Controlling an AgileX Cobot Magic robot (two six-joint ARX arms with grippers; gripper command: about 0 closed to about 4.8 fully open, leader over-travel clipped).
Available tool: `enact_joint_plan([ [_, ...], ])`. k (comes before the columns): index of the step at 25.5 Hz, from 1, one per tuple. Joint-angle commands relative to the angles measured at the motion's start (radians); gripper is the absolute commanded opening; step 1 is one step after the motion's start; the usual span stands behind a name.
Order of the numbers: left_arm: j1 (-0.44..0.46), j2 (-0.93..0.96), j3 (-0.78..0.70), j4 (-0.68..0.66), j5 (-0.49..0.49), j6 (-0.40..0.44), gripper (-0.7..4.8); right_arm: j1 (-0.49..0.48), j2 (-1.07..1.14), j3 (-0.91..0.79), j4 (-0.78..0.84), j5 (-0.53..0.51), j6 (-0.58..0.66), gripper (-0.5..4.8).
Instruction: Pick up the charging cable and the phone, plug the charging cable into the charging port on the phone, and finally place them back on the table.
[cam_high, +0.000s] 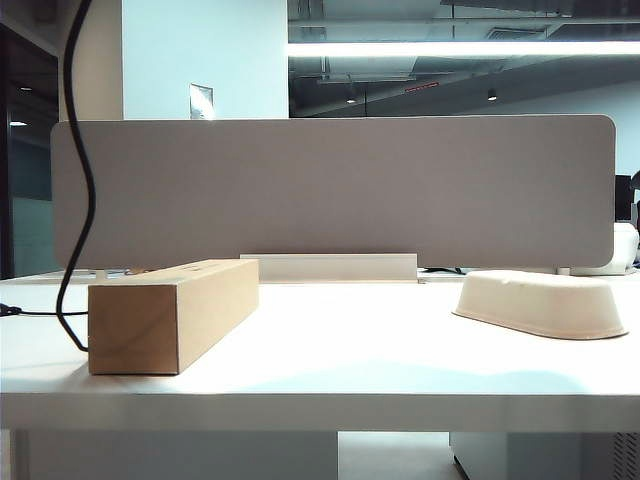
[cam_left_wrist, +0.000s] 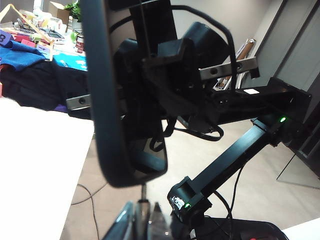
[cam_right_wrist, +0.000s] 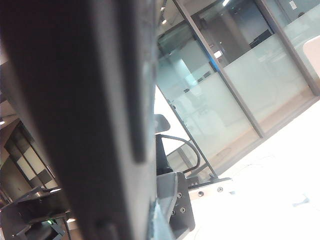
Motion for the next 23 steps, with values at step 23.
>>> enact_joint_plan([
  [23,-0.002,0.038,0.003,0.08,0.008,-0.064,-0.06,0.001,0.018,0.008,0.1,0.026,-0.004,-0.04],
])
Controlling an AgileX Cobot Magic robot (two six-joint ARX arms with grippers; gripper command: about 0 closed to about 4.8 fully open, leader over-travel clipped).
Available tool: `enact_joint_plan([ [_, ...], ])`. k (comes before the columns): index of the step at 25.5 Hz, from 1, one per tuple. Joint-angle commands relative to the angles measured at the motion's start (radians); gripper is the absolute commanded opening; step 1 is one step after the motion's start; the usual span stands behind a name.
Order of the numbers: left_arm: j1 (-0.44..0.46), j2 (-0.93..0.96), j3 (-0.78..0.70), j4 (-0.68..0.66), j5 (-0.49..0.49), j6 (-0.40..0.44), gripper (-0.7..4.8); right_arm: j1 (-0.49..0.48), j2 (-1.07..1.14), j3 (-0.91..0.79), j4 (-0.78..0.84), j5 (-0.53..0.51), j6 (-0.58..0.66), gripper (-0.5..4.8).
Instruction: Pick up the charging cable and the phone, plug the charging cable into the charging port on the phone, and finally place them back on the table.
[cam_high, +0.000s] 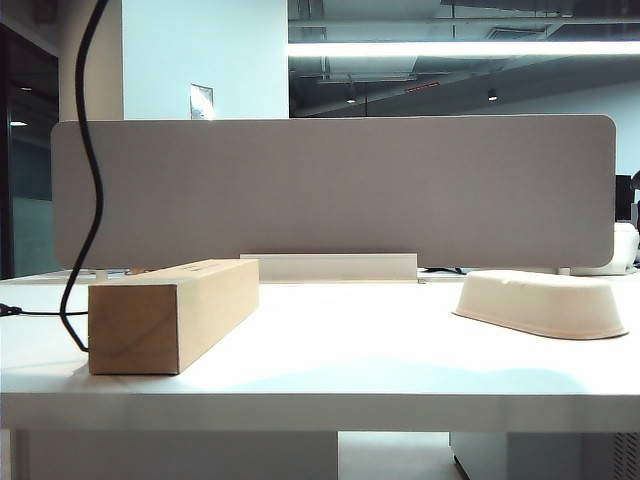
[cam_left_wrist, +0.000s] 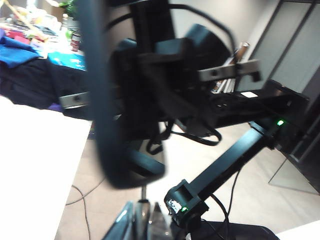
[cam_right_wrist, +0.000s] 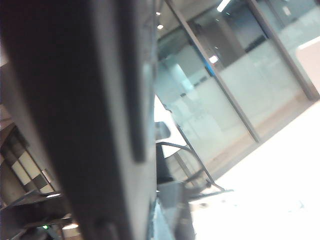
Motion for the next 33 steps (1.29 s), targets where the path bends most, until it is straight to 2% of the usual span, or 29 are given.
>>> enact_joint_plan([
  [1,0.0,-0.002,0.002,0.016,0.0,-0.007,-0.06,0.002,-0.003,0.008,0.064,0.006,0.0,-0.04],
  [18,0.0,-0.002,0.003,0.059,0.0,-0.037,-0.06,0.002,0.023,0.008,0.063,-0.005,0.0,-0.04],
  [33,0.002,-0.001,0.002,-0.004,0.044,-0.028,-0.06,0.001,0.026,0.008,0.071,0.012,-0.019,-0.04],
])
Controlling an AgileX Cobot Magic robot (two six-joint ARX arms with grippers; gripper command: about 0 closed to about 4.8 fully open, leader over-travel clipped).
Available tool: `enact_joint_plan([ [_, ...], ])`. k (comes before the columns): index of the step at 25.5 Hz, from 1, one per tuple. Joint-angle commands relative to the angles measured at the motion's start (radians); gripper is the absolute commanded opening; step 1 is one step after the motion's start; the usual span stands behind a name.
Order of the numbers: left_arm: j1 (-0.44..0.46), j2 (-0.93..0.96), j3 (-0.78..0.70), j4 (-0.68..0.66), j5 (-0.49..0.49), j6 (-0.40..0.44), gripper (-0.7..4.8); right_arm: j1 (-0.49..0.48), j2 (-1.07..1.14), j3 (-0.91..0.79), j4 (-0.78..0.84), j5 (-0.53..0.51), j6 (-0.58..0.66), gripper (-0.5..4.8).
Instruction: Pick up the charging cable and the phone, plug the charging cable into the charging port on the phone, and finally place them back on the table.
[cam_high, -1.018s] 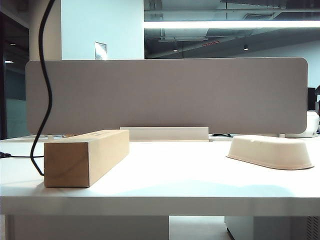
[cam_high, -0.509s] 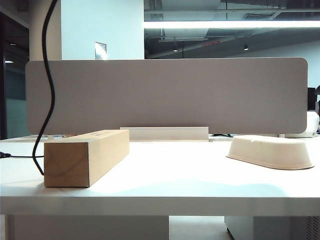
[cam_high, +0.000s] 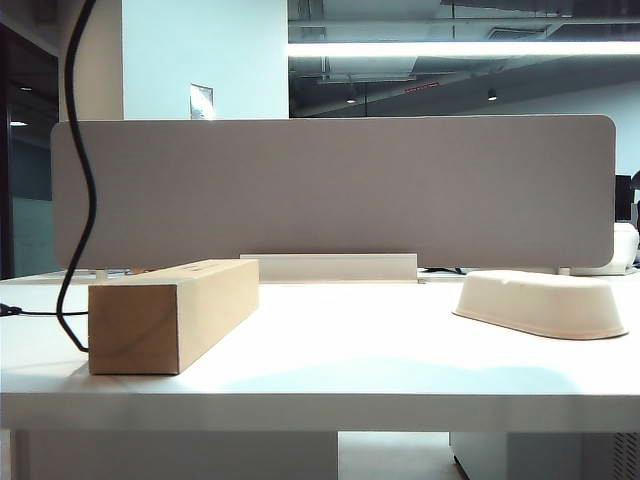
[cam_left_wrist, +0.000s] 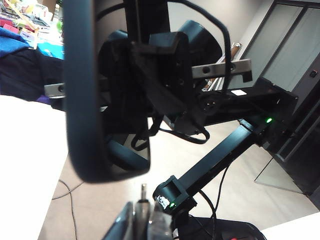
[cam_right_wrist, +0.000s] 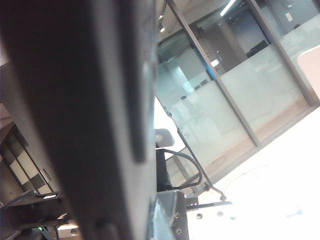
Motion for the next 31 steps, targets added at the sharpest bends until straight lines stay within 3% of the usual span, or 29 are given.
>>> enact_joint_plan([
  [1,-0.001,-0.004,0.003,0.008,0.006,0.005,-0.06,0.0,-0.003,0.008,0.036,-0.001,-0.006,-0.05],
  [31,0.024,-0.004,0.003,0.035,-0.041,0.024,-0.06,0.0,-0.003,0.008,0.012,-0.072,-0.003,-0.05],
])
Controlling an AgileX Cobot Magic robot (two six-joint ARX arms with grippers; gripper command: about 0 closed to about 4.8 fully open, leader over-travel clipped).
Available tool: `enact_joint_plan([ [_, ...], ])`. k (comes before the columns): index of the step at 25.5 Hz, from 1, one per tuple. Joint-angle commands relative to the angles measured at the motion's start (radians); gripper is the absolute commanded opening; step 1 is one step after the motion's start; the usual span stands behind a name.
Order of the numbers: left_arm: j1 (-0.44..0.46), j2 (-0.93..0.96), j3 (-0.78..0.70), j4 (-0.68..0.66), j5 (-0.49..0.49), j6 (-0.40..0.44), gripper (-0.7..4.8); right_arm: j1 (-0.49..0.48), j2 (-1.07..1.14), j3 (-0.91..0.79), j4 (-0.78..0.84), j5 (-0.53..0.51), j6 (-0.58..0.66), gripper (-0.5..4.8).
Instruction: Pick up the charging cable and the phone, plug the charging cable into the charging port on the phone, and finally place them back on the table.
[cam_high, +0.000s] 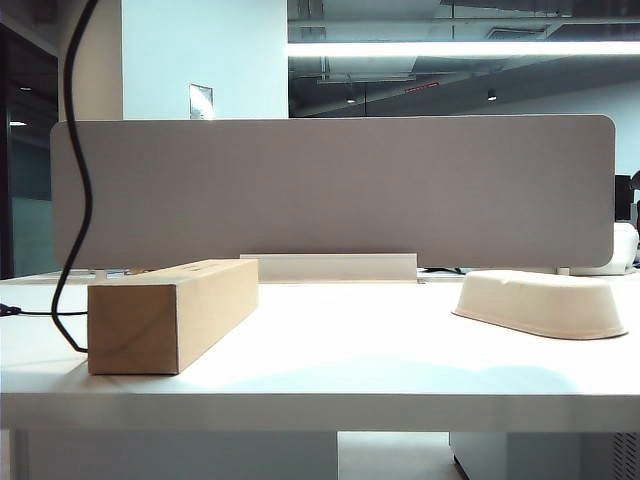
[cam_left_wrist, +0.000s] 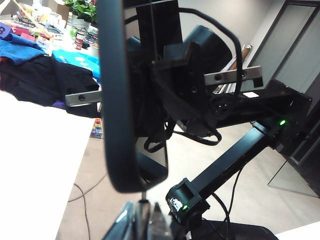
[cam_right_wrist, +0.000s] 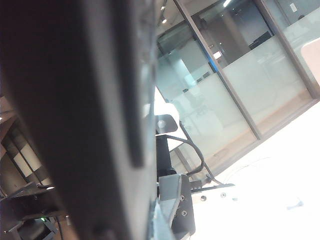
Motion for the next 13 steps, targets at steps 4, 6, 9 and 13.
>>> enact_joint_plan([
  [4,-0.002,-0.003,0.003,0.074,-0.016,-0.026,-0.06,0.004,0.005,0.007,0.022,-0.016,-0.002,-0.04],
  [6,-0.006,-0.003,0.003,0.075,-0.016,-0.025,-0.06,0.004,0.013,0.007,0.02,-0.017,-0.001,-0.04],
  [9,-0.008,-0.003,0.003,0.077,-0.02,-0.026,-0.06,0.004,0.024,0.007,0.023,-0.017,-0.002,-0.04],
  [13,-0.008,-0.002,0.003,0.079,-0.039,-0.025,-0.06,0.004,0.036,0.007,0.023,-0.024,-0.003,-0.04],
])
